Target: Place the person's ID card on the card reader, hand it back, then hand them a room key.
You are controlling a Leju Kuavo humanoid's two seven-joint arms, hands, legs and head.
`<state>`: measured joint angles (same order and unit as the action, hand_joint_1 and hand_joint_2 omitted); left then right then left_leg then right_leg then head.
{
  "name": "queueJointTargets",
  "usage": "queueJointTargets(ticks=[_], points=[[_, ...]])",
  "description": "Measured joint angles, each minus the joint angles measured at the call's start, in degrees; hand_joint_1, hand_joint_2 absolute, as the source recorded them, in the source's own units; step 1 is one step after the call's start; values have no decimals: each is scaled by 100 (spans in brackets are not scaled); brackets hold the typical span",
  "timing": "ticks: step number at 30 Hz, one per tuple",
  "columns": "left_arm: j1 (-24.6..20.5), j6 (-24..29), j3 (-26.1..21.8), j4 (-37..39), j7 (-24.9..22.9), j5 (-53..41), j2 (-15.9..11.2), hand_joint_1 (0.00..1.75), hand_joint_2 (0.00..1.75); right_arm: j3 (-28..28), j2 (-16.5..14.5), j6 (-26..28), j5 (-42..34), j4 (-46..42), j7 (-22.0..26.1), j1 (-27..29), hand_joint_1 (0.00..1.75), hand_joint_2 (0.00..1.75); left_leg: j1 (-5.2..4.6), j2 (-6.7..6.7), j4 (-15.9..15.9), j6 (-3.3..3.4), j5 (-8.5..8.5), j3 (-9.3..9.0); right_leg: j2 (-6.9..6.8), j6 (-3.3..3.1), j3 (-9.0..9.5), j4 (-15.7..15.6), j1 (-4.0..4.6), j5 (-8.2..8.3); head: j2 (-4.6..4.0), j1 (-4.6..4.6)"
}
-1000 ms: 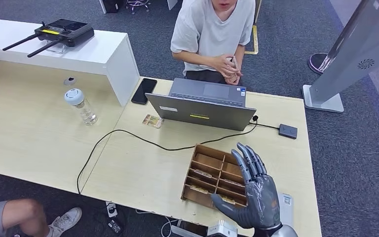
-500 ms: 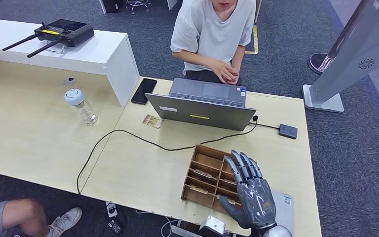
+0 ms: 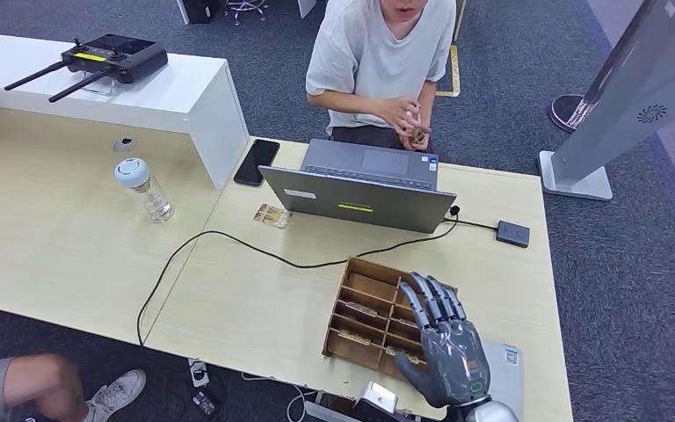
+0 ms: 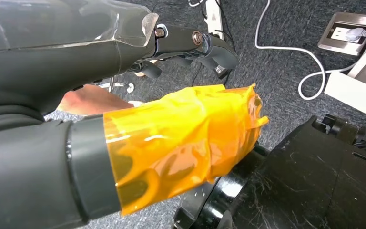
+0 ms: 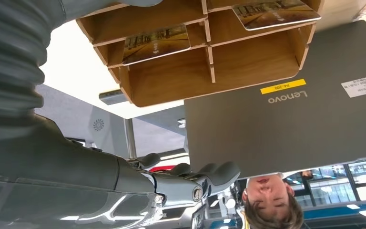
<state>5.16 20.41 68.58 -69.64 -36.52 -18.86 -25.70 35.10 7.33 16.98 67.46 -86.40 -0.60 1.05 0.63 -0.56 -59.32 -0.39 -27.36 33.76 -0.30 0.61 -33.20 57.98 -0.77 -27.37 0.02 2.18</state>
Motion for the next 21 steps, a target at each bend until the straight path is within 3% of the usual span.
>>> queueJointTargets(ticks=[21], points=[[-42,-7,90,-48,-53,3,-3,0,0,2,1,0,47,102,-8,-39,15,175,0,0,0,0,0,0,0,0,0,0,0,0,0,1]])
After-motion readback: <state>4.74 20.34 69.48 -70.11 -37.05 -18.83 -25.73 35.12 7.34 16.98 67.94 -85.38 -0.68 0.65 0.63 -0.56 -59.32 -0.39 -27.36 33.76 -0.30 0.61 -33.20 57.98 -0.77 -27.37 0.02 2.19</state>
